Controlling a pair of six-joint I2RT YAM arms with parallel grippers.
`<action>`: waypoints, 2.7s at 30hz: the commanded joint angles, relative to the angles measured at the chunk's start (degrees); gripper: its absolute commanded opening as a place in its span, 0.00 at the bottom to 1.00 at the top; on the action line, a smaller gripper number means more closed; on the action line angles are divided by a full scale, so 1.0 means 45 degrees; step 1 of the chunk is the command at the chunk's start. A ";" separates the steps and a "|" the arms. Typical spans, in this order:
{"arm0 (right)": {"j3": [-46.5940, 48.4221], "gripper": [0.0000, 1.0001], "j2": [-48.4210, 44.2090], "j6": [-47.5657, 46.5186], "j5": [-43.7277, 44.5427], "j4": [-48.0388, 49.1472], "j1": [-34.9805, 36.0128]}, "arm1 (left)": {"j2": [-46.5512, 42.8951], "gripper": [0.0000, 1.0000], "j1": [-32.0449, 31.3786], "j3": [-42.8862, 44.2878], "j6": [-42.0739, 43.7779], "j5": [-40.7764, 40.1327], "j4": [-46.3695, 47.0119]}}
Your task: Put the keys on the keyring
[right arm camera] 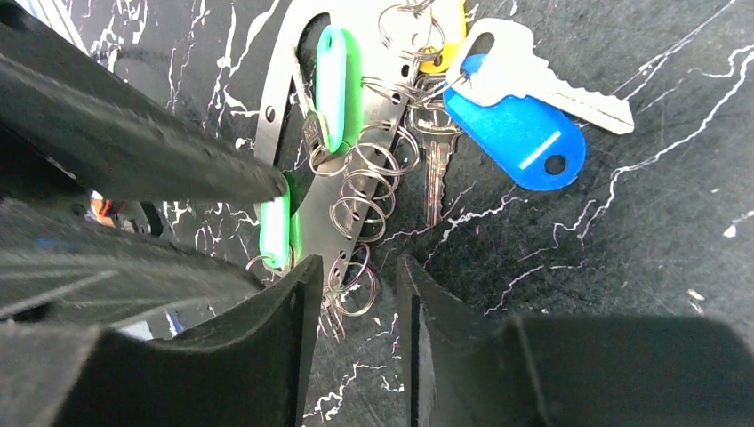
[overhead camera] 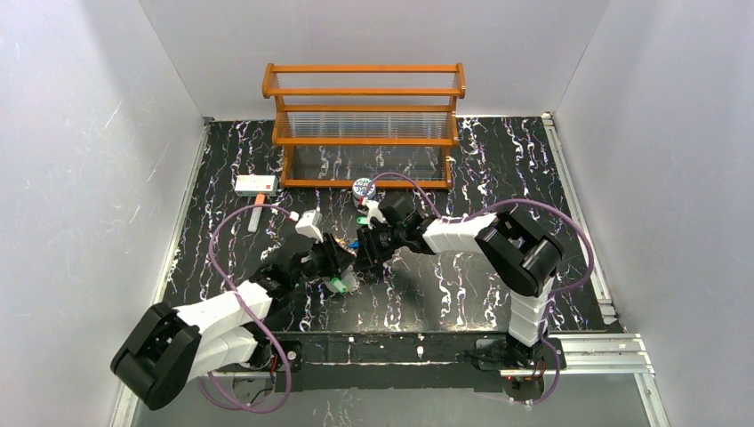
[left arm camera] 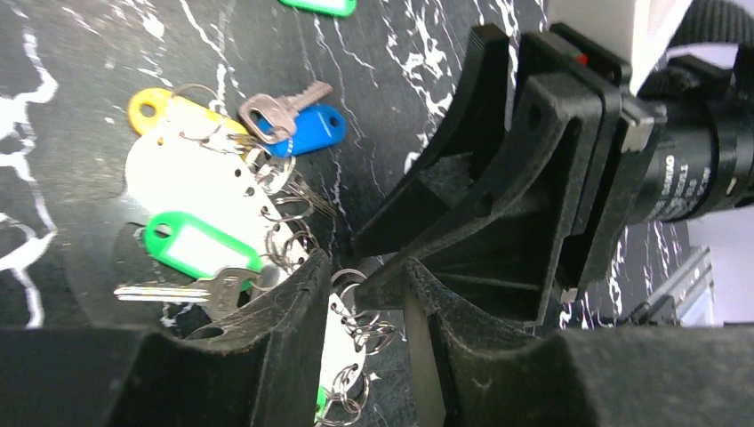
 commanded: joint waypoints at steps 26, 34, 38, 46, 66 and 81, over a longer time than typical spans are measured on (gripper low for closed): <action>0.3131 0.47 0.1442 -0.1276 0.8055 -0.4877 0.3114 | -0.4866 0.56 0.0228 0.1001 0.0833 -0.5545 -0.5733; 0.2972 0.43 0.1100 -0.1297 0.8349 -0.5038 0.3182 | -0.4713 0.56 0.0229 0.0923 0.0833 -0.5477 -0.5512; 0.2851 0.52 0.0689 -0.1436 0.8704 -0.5093 0.3221 | -0.4639 0.56 0.0229 0.0891 0.0834 -0.5434 -0.5456; 0.2403 0.63 0.0007 -0.1391 0.9071 -0.5111 0.3383 | -0.4493 0.56 0.0229 0.0850 0.0833 -0.5307 -0.5330; 0.1939 0.47 0.0634 -0.0515 0.6534 -0.4178 0.3463 | -0.4377 0.57 0.0229 0.0733 0.0801 -0.5179 -0.5116; 0.1340 0.45 -0.0423 -0.0508 0.5849 -0.3438 0.3224 | -0.4498 0.57 0.0229 0.0638 0.0814 -0.5179 -0.5215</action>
